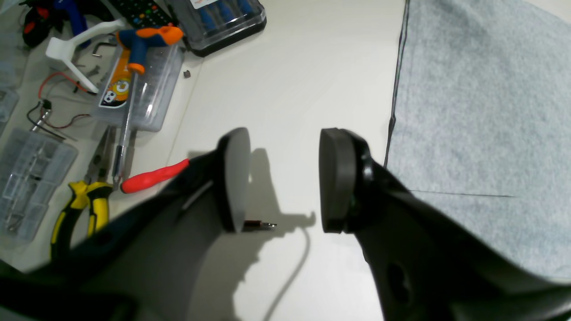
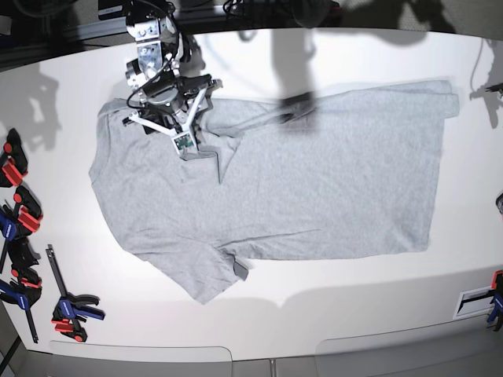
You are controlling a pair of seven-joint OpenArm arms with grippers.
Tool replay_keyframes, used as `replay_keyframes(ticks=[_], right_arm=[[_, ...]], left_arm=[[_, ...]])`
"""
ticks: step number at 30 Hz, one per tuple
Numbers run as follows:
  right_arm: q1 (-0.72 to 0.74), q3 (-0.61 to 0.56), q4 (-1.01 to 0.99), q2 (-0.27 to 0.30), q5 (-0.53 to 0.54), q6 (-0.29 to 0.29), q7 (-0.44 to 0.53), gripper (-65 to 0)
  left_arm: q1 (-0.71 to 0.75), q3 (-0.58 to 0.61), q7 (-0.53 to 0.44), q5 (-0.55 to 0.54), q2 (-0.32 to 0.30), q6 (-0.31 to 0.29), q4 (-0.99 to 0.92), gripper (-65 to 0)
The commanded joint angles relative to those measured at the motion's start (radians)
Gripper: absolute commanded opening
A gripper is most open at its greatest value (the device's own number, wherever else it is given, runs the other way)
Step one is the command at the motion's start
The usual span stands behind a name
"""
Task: Fold the T-shirt properly
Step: 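Hold and adjust the collar fabric with the right gripper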
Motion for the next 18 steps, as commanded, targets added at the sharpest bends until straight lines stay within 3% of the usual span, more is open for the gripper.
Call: replay_keyframes(ticks=[1, 4, 18], right_arm=[[0.003, 0.0, 0.006, 0.0, -0.006, -0.002, 0.001, -40.6], [0.006, 0.0, 0.007, 0.0, -0.006, -0.002, 0.0, -65.0], [0.009, 0.0, 0.094, 0.0, -0.063, -0.004, 0.006, -65.0]], left_arm=[[0.001, -0.012, -0.023, -0.009, -0.024, 0.001, 0.013, -42.0], [0.001, -0.012, -0.023, -0.009, -0.024, 0.001, 0.013, -42.0], [0.001, -0.012, -0.019, -0.009, -0.024, 0.001, 0.013, -42.0]])
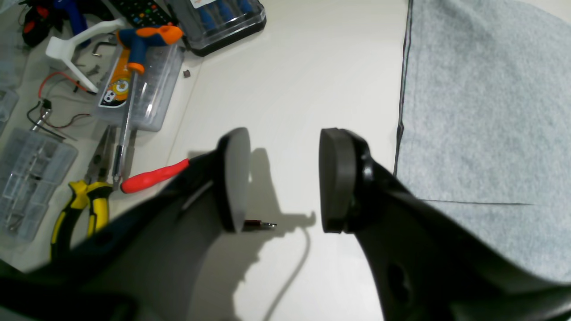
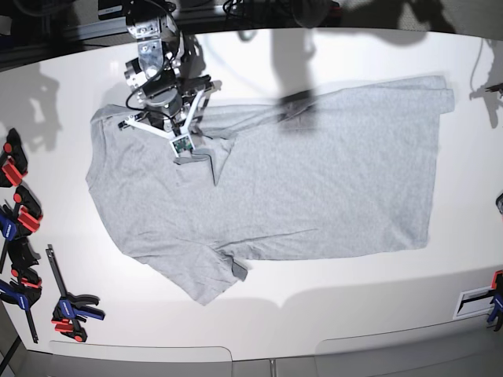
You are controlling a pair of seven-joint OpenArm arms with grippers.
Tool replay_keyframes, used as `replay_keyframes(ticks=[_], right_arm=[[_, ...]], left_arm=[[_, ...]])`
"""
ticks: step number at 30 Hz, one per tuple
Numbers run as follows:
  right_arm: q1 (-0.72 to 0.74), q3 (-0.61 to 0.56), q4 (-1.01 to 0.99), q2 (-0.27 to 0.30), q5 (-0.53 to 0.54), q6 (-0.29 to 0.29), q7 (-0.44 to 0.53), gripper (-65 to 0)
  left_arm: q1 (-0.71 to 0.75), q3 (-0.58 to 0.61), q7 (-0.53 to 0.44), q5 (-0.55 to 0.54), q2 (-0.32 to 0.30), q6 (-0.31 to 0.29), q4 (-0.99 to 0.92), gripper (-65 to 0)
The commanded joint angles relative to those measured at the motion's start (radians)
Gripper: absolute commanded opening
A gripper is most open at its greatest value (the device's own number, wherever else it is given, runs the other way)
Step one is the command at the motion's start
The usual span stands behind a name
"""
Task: Fold the T-shirt properly
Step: 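Hold and adjust the collar fabric with the right gripper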
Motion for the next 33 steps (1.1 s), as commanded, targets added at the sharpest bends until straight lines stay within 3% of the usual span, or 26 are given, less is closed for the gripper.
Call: replay_keyframes(ticks=[1, 12, 16, 28, 33], right_arm=[[0.009, 0.002, 0.033, 0.0, -0.004, -0.011, 0.023, -65.0], [0.025, 0.002, 0.059, 0.0, 0.006, -0.027, 0.013, -65.0], [0.025, 0.002, 0.059, 0.0, 0.008, -0.027, -0.009, -49.8], [0.025, 0.003, 0.059, 0.0, 0.007, -0.027, -0.002, -49.0], [0.024, 0.002, 0.049, 0.0, 0.009, -0.028, -0.007, -35.2]], left_arm=[[0.001, -0.012, -0.019, -0.009, -0.024, 0.001, 0.013, -42.0], [0.001, -0.012, -0.019, -0.009, -0.024, 0.001, 0.013, -42.0], [0.001, -0.012, -0.02, -0.009, -0.024, 0.001, 0.013, -42.0], [0.001, -0.012, -0.02, -0.009, -0.024, 0.001, 0.013, -42.0], [0.001, -0.012, -0.02, -0.009, -0.024, 0.001, 0.013, -42.0]])
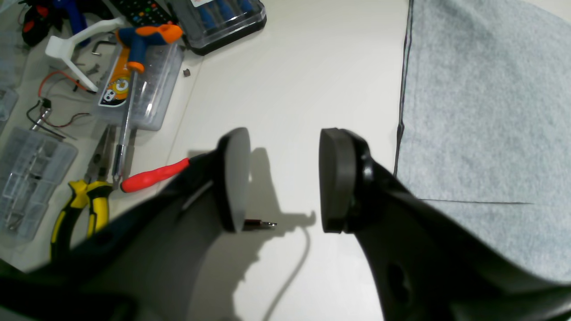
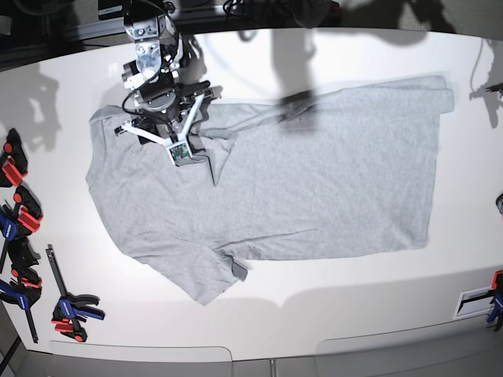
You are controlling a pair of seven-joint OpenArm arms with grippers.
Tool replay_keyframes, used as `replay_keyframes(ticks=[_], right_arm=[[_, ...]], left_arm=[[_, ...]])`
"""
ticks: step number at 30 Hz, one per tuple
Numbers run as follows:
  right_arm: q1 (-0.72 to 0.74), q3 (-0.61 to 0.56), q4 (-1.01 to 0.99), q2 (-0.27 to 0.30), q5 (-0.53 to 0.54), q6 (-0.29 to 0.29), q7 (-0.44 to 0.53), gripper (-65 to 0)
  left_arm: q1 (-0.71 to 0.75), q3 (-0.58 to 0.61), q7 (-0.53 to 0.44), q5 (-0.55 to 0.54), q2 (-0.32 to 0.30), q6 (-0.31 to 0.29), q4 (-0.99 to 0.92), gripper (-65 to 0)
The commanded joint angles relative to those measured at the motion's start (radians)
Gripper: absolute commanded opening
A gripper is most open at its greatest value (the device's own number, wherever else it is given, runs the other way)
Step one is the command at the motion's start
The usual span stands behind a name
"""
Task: Fold the T-shirt properly
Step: 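Hold and adjust the collar fabric with the right gripper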
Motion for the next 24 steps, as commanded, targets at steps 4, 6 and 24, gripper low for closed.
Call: replay_keyframes(ticks=[4, 6, 24], right_arm=[[0.008, 0.002, -0.016, 0.0, 0.003, -0.014, 0.038, -34.2], [0.008, 0.002, -0.037, 0.0, 0.009, -0.014, 0.042, -34.2], [0.009, 0.002, -0.054, 0.003, -0.109, -0.107, 0.069, -35.2]], left_arm=[[0.0, -0.012, -0.023, -0.009, -0.024, 0.001, 0.013, -42.0], [0.0, -0.012, -0.023, -0.01, -0.024, 0.001, 0.013, -42.0], [0.0, -0.012, -0.023, -0.01, -0.024, 0.001, 0.013, -42.0]])
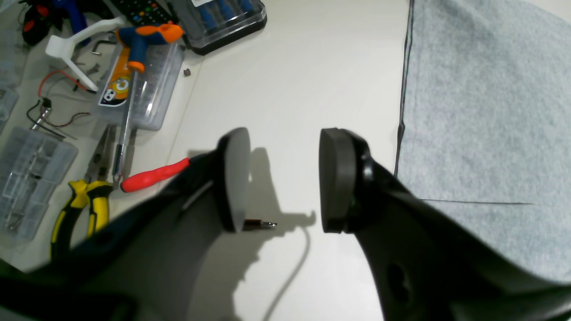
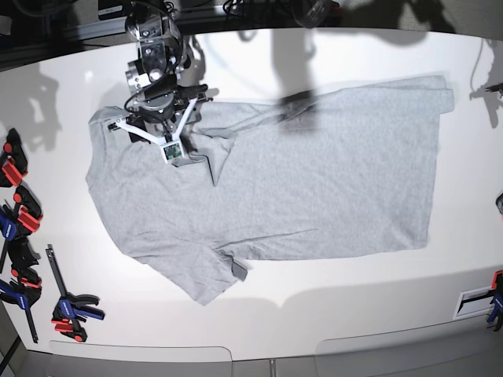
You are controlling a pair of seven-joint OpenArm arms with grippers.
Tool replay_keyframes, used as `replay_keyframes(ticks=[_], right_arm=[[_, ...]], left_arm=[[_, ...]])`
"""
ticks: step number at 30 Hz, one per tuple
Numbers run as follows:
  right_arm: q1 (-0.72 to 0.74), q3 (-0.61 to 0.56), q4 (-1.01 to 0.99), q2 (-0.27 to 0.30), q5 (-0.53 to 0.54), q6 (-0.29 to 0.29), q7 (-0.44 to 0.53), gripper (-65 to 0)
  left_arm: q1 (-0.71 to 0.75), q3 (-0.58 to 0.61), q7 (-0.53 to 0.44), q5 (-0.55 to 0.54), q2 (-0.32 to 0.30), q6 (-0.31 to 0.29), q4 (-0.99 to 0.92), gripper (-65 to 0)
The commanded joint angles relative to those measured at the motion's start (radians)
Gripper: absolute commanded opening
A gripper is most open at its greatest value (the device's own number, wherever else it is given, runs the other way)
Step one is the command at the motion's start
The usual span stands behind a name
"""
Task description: Fold the T-shirt properly
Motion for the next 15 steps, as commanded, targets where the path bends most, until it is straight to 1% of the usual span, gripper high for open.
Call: replay_keyframes(ticks=[1, 2, 3, 5, 6, 10, 15], right_arm=[[0.009, 0.002, 0.014, 0.002, -0.005, -0.01, 0.019, -37.1], [0.009, 0.002, 0.014, 0.002, -0.005, -0.01, 0.019, -40.6], [0.009, 0.002, 0.014, 0.002, -0.005, -0.01, 0.019, -45.8], [0.009, 0.002, 0.014, 0.002, -0.005, -0.01, 0.019, -60.4], [0.009, 0.002, 0.014, 0.002, -0.005, -0.009, 0.019, -65.0], [0.012, 0.002, 0.014, 0.002, -0.007, -0.008, 0.021, -65.0], [0.058, 0.002, 0.014, 0.002, -0.008, -0.008, 0.018, -65.0]], left_arm=[[0.0, -0.012, -0.023, -0.009, -0.024, 0.001, 0.013, -42.0], [0.0, -0.012, -0.023, -0.009, -0.024, 0.001, 0.013, -42.0], [0.0, -0.012, -0.023, -0.009, -0.024, 0.001, 0.013, -42.0], [0.0, -0.012, -0.023, -0.009, -0.024, 0.001, 0.013, -42.0], [0.0, -0.012, -0.023, -0.009, -0.024, 0.001, 0.013, -42.0], [0.0, -0.012, -0.023, -0.009, -0.024, 0.001, 0.013, -42.0], [0.001, -0.012, -0.023, -0.009, -0.024, 0.001, 0.013, -42.0]])
